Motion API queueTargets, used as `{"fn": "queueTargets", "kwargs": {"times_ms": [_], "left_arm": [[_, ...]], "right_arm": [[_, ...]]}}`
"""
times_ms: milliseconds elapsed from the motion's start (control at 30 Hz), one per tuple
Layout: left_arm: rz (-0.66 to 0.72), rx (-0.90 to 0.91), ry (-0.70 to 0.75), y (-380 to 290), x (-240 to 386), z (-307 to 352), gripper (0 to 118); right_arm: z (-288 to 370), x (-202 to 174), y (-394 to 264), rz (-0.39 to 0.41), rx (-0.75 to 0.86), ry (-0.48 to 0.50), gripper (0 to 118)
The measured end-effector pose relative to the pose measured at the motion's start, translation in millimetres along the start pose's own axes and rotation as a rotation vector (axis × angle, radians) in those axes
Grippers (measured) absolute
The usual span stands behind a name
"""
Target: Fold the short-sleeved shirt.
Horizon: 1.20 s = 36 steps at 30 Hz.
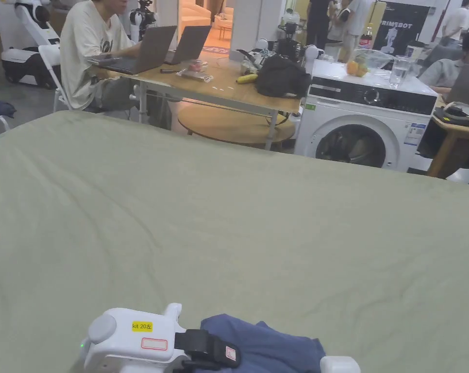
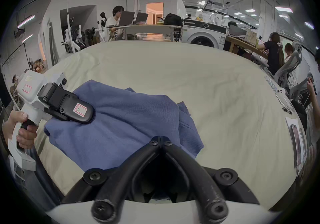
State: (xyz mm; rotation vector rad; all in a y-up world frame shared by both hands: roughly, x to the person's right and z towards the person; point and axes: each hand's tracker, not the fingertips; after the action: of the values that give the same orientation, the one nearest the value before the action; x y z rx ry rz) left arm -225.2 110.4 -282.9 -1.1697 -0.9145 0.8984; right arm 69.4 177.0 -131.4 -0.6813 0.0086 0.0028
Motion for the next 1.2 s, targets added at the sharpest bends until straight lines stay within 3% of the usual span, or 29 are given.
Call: {"fn": "queueTargets", "kwargs": {"times_ms": [333,567,767,1200], "left_arm": [[-0.049,0.012,0.0,4,36,19,20],[-0.05,0.018,0.063,20,53,58,20],[-0.039,0.054,0.146,32,65,134,20],[0.006,0.21,0.525,75,47,372,20]], "right_arm": [[29,26,81,-0.054,0.395,-0.087,0],[43,18,111,-0.101,0.595,-0.107,0],[39,-7,125,-0.084,0.629,-0.097,0],[8,-114,157,0.015,0.604,0.092,0]]}}
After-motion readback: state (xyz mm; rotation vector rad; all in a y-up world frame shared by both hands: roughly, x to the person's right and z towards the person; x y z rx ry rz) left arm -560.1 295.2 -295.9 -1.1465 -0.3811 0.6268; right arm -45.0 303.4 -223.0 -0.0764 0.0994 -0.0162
